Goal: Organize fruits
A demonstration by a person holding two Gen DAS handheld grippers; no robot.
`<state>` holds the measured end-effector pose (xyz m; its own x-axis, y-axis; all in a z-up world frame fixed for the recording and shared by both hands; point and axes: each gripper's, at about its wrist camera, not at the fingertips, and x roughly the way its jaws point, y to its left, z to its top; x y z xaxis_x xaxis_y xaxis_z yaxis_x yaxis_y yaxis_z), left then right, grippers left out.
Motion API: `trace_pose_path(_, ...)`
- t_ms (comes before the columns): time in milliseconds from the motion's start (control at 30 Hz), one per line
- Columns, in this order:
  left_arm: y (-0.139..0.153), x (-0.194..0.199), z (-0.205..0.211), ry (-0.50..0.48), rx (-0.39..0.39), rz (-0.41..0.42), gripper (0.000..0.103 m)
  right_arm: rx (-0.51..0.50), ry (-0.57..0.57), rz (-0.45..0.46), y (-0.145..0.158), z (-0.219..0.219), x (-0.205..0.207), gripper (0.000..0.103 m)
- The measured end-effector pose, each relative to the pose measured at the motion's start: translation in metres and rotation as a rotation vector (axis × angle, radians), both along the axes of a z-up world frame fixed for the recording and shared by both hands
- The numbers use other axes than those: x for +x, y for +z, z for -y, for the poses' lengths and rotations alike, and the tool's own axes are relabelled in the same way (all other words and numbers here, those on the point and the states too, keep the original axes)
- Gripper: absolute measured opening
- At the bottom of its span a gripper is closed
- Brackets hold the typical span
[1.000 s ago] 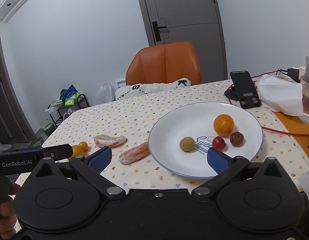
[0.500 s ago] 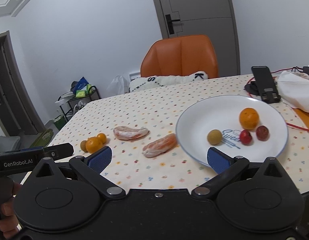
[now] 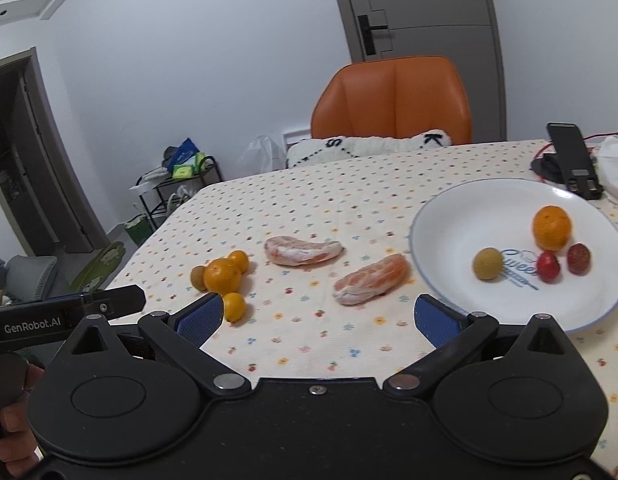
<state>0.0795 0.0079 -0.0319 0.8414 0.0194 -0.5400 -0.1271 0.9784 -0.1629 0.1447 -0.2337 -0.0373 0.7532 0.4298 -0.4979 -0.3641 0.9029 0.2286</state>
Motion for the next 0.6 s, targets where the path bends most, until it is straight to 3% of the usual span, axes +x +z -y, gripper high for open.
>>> trace_pose_path(300, -0.008, 0.005, -0.010, 0.006, -0.008, -0.003, 0.089, -0.017, 0.049, -0.016, -0.006, -0.018, 0.010, 0.096)
trace_pose_path(433, -0.012, 0.012, -0.010, -0.003, -0.011, -0.013, 0.087, -0.029, 0.039, -0.036, -0.012, -0.019, 0.019, 0.089)
trace_pose_path(600, -0.016, 0.023, -0.004, -0.026, -0.016, -0.023, 0.087, -0.070, 0.000, -0.053, -0.019, -0.019, 0.030, 0.089)
